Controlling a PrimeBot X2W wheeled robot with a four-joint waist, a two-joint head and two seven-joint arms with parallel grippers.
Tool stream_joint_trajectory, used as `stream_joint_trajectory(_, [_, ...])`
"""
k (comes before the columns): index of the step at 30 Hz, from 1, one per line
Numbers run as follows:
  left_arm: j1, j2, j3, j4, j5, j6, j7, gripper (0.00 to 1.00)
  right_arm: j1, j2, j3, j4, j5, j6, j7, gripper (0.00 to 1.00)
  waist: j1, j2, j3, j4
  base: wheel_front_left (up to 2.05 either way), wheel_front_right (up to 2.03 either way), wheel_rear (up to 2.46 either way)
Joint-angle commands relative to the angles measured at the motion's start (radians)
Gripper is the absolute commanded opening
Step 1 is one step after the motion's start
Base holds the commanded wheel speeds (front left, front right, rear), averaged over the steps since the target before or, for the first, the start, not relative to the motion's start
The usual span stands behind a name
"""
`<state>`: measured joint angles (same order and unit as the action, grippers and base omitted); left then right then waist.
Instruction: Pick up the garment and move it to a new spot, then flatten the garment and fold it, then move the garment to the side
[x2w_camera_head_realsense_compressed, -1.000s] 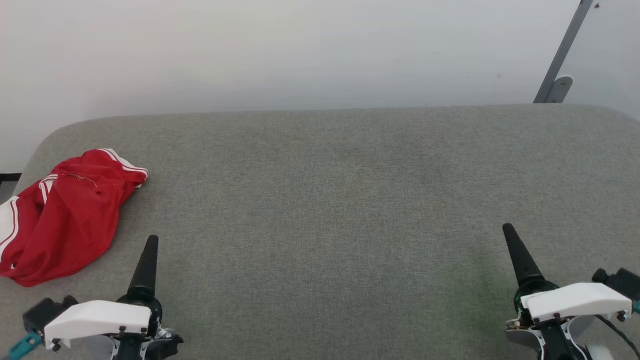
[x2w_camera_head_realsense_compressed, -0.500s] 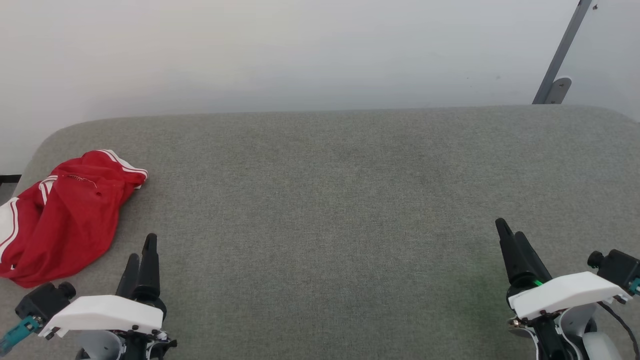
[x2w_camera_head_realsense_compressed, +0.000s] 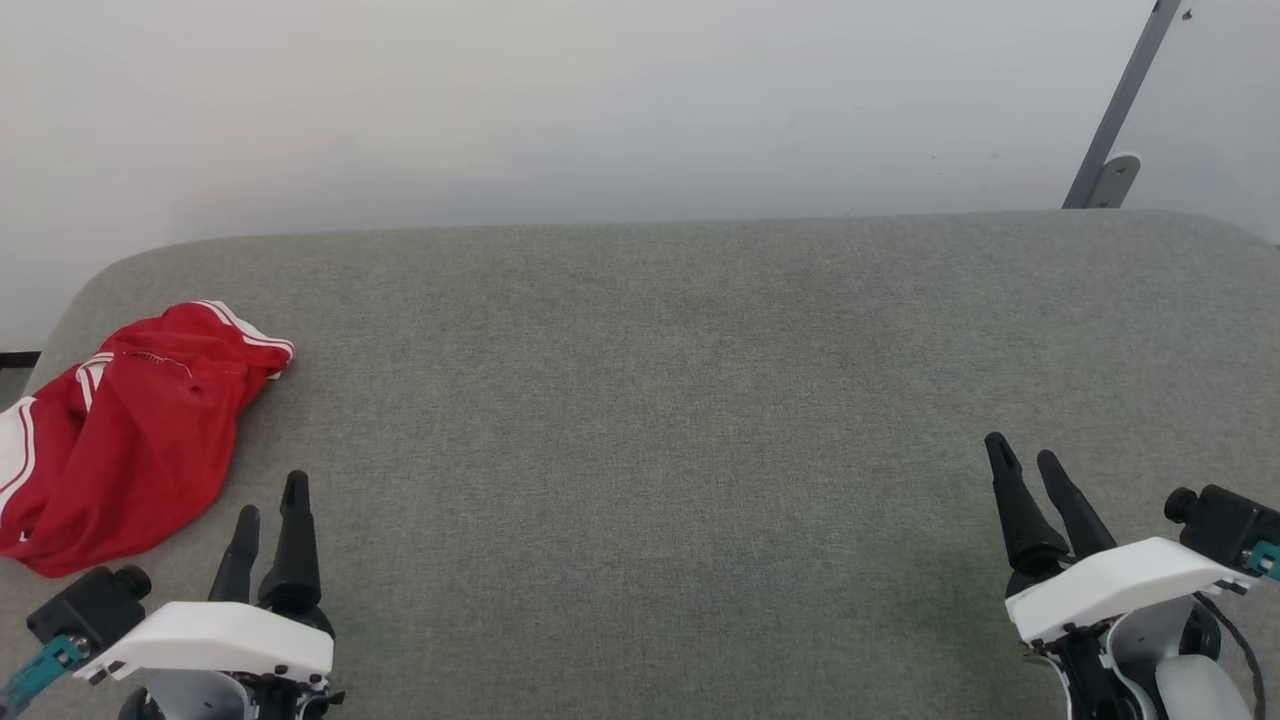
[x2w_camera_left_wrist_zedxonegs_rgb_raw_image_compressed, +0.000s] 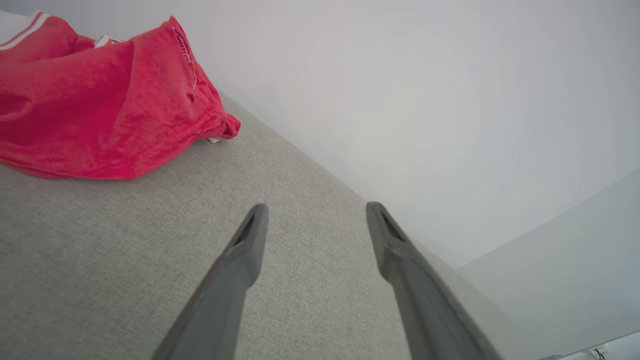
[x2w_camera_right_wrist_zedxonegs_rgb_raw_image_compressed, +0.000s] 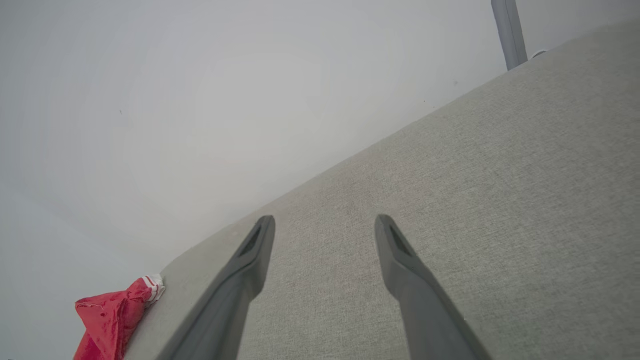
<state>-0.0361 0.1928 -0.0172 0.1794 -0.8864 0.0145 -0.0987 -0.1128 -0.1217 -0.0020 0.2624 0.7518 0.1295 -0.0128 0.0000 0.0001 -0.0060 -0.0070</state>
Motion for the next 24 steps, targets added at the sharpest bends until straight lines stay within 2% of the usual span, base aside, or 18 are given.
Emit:
stream_joint_trajectory(1, [-0.005,0.008,0.002,-0.017,0.037,-0.007,-0.012,1.0,-0.022,-0.005,0.004,-0.017,-0.035,0.001,-0.009,1.0,0.0,-0.0001,0.0,-0.001,0.0,0.0,0.0])
stream_joint_trajectory(24, [0.015,0.0,0.002,-0.046,0.274,-0.034,-0.073,1.0,-0.022,-0.01,0.015,-0.038,-0.263,0.002,-0.047,1.0,0.0,-0.0001,-0.002,-0.003,0.0,0.0,0.0])
